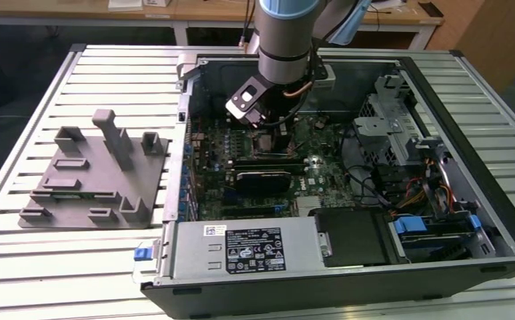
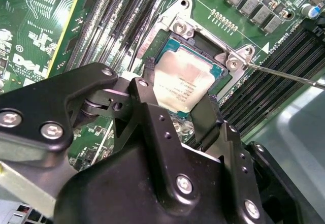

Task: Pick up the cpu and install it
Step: 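Place the cpu into insertion slot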

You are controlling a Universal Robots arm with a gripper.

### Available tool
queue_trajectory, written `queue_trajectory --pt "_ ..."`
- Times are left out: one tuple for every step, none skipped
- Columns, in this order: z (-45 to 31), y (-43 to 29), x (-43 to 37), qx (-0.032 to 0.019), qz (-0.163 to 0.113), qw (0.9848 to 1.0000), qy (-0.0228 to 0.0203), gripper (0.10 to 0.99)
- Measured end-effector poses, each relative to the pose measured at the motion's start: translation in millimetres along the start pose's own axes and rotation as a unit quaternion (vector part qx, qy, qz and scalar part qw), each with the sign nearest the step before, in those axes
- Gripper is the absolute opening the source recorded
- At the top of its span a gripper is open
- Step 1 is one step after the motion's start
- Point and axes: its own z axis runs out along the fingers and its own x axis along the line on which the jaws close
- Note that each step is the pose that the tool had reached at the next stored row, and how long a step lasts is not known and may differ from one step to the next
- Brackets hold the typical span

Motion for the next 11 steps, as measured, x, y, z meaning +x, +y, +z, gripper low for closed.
queue_trajectory --pt "0.0 0.0 0.0 0.0001 0.0 1.0 -0.0001 0.545" --pt "0.0 0.0 0.0 0.0001 0.0 1.0 -0.0001 0.545" --pt "0.0 0.0 0.0 0.0 0.0 1.0 -0.0001 0.545" --pt "0.0 0.0 0.0 0.0 0.0 1.0 -0.0001 0.545" --pt "0.0 0.0 0.0 0.0 0.0 1.0 -0.0002 0.545" --pt "0.0 0.0 0.0 0.0 0.0 1.0 -0.0002 0.545" --pt "0.0 0.0 0.0 0.0001 0.0 1.0 -0.0003 0.533" --pt "0.0 0.0 0.0 0.0001 0.0 1.0 -0.0003 0.533" --pt "0.0 0.0 0.0 0.0 0.0 1.0 -0.0003 0.525" --pt "0.0 0.0 0.0 0.0 0.0 1.0 -0.0004 0.525" --pt "-0.1 0.0 0.0 0.0 0.0 1.0 -0.0004 0.525"
